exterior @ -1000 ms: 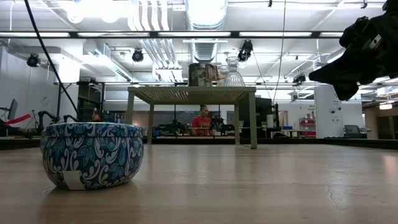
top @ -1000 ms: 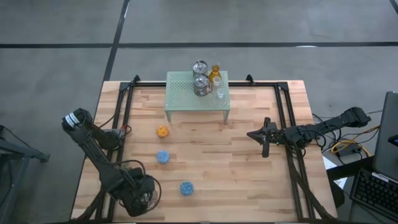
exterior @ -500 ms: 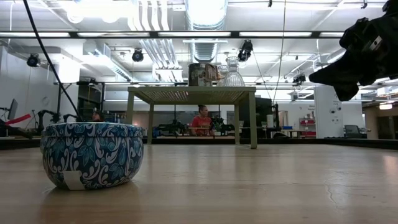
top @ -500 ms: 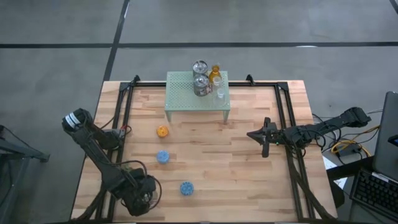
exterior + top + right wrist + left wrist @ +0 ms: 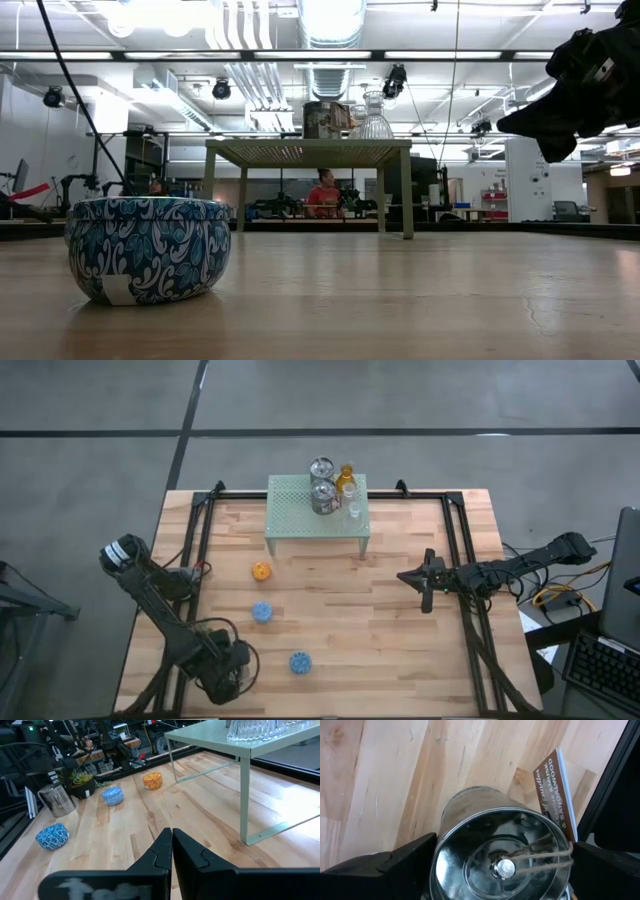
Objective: Pick & Place candle stick holders
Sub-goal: Put the brown scented candle on the shelf
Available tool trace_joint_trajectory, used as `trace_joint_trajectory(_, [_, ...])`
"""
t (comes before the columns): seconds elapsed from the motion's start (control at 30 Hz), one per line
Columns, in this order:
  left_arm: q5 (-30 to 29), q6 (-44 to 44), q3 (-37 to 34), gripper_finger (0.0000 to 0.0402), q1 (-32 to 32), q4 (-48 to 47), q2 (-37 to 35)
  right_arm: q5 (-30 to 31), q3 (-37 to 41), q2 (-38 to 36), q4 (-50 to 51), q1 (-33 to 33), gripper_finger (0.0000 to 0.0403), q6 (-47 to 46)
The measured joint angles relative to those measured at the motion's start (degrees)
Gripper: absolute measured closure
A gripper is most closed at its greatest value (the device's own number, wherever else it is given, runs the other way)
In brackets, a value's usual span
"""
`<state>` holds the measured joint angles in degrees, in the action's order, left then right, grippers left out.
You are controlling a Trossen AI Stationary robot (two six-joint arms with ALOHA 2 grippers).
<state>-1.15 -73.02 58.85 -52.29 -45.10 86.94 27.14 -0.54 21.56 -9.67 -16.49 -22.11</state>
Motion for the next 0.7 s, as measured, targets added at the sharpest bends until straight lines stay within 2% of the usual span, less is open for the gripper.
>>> trace_joint_trajectory(0.23, [0.23, 0.29, 0.02, 0.0038, 0.43, -0.34, -0.15, 0.00, 0.00, 0.04, -0.02, 0.00, 0.0394, 0.02])
trace_joint_trajectory(0.43, [0.64, 1.70, 0.04, 0.0039, 1.81, -0.27, -0.20, 0.00, 0.00, 0.04, -0.01, 0.00, 0.0394, 0.02])
trace_joint_trajectory(0.7, [0.51, 8.82, 1.74, 0.0039, 5.90, -1.98, 0.00, 0.02, 0.00, 0.04, -0.02, 0.01, 0.0394, 0.25])
